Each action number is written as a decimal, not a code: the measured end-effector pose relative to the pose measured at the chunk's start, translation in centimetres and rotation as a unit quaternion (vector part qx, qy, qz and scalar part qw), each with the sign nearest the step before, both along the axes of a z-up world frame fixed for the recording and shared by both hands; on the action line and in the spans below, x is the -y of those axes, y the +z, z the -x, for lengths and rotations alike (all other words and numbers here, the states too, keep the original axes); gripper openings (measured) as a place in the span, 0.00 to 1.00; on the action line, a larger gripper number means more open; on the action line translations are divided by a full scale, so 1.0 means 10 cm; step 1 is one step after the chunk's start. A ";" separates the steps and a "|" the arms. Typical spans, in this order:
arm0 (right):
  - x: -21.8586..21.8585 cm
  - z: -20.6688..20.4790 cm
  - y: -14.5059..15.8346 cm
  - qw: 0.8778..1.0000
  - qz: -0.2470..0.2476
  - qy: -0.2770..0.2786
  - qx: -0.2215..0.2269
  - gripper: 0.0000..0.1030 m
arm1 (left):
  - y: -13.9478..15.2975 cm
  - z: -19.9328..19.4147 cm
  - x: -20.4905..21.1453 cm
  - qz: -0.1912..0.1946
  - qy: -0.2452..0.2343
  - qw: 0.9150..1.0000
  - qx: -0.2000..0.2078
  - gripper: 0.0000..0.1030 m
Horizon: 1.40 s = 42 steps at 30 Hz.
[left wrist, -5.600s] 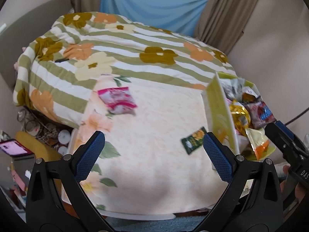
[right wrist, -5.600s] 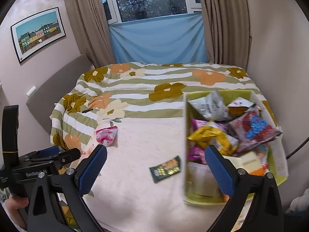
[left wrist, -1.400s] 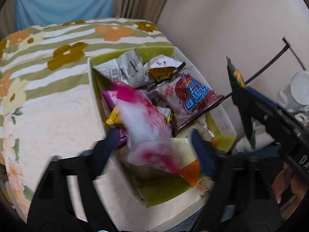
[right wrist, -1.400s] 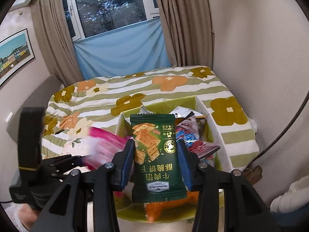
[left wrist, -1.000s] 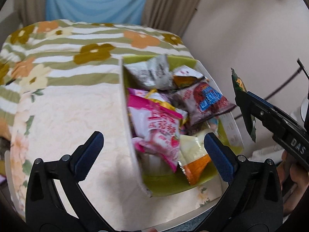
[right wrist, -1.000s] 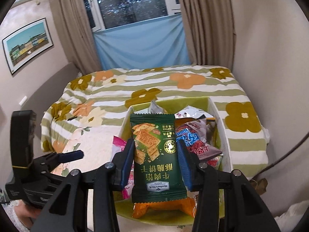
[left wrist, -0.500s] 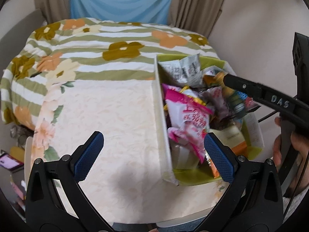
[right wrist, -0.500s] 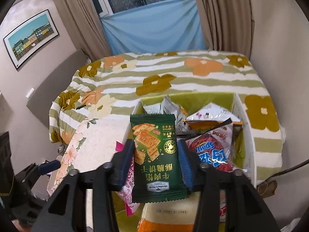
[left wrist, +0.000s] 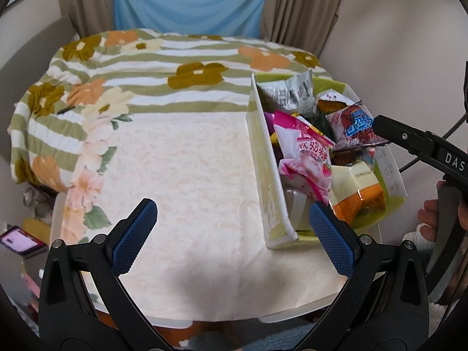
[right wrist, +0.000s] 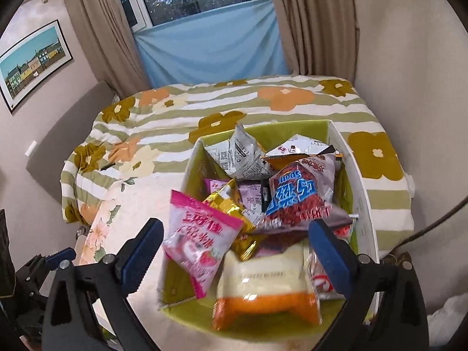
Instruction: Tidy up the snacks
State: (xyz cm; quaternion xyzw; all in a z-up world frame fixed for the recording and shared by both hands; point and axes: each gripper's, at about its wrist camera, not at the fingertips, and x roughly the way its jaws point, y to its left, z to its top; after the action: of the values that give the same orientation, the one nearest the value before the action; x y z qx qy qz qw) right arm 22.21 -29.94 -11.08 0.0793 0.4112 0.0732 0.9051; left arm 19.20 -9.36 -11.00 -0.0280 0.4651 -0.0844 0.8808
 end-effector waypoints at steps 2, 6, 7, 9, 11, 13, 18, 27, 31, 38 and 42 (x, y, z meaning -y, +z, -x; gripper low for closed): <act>-0.05 0.13 0.08 1.000 0.000 -0.007 0.009 0.96 | 0.11 0.09 -0.10 0.001 0.000 1.000 0.012 1.00; -0.22 0.38 0.28 0.999 0.005 -0.014 0.030 0.96 | 0.39 0.32 -0.32 -0.002 0.001 0.999 0.045 1.00; -0.26 0.45 0.33 0.999 0.006 -0.015 0.036 0.96 | 0.46 0.38 -0.37 -0.006 0.001 0.998 0.055 1.00; -0.38 0.61 0.45 0.999 0.011 -0.016 0.050 0.96 | 0.60 0.53 -0.48 -0.015 0.002 0.997 0.076 1.00; -0.50 0.82 0.56 0.997 0.024 -0.019 0.064 0.96 | 0.76 0.69 -0.60 -0.019 0.002 0.995 0.097 1.00; -0.61 1.00 0.64 0.996 0.033 -0.021 0.075 0.96 | 0.91 0.87 -0.74 -0.018 0.006 0.993 0.118 1.00; -0.88 1.47 0.80 0.992 0.069 -0.034 0.102 0.96 | 1.13 1.26 -1.02 -0.025 0.023 0.987 0.155 1.00; -1.11 1.95 0.85 0.987 0.091 -0.056 0.121 0.96 | 1.17 1.70 -1.23 -0.016 0.024 0.984 0.175 1.00; -1.13 2.04 0.85 0.987 0.089 -0.058 0.124 0.96 | 1.16 1.76 -1.23 -0.017 0.023 0.984 0.177 1.00; -1.11 2.08 0.85 0.986 0.089 -0.064 0.129 0.96 | 1.17 1.77 -1.15 -0.016 0.019 0.983 0.179 1.00; -1.09 2.07 0.85 0.986 0.088 -0.064 0.128 0.96 | 1.18 1.77 -1.12 -0.019 0.018 0.983 0.183 1.00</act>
State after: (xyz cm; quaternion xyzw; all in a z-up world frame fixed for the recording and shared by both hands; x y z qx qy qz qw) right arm 1.48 -19.09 -2.59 0.0157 0.2906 -0.0112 0.9567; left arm 1.54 1.82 0.81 -0.0035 0.2972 -0.0633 0.9527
